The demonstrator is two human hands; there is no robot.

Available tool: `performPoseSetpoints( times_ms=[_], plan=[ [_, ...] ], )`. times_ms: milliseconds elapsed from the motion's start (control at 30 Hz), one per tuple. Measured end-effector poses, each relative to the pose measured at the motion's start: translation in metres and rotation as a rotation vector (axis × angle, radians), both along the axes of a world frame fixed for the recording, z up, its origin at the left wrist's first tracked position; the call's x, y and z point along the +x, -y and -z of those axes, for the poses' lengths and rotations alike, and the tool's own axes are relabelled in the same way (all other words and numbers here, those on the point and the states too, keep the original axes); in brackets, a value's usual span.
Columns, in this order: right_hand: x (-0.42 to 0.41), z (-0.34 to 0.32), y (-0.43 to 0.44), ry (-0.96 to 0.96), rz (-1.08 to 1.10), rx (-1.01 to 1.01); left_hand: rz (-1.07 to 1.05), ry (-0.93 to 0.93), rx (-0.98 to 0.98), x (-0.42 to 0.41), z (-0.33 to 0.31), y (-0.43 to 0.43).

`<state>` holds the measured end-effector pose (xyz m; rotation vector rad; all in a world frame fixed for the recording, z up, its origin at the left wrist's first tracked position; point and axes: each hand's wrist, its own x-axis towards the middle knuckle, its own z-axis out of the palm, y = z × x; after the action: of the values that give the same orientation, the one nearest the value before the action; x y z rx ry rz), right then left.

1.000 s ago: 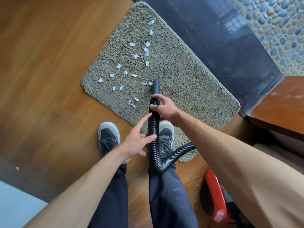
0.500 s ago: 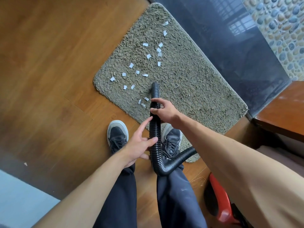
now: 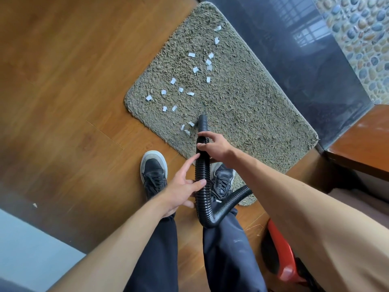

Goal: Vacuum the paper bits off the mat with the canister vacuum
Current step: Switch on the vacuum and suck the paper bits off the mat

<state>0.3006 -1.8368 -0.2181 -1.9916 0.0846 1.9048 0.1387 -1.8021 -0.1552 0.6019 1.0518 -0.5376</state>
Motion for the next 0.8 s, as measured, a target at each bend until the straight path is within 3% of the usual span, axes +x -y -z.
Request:
performPoseSetpoints(
  times_ms=[433, 800],
  plan=[
    [-0.027, -0.002, 0.001, -0.038, -0.088, -0.001, -0.072, -0.045, 0.006, -0.024, -0.009, 0.012],
    [-0.038, -0.005, 0.002, -0.089, -0.054, -0.042, -0.014, -0.012, -0.043, -0.046, -0.004, -0.003]
  ],
)
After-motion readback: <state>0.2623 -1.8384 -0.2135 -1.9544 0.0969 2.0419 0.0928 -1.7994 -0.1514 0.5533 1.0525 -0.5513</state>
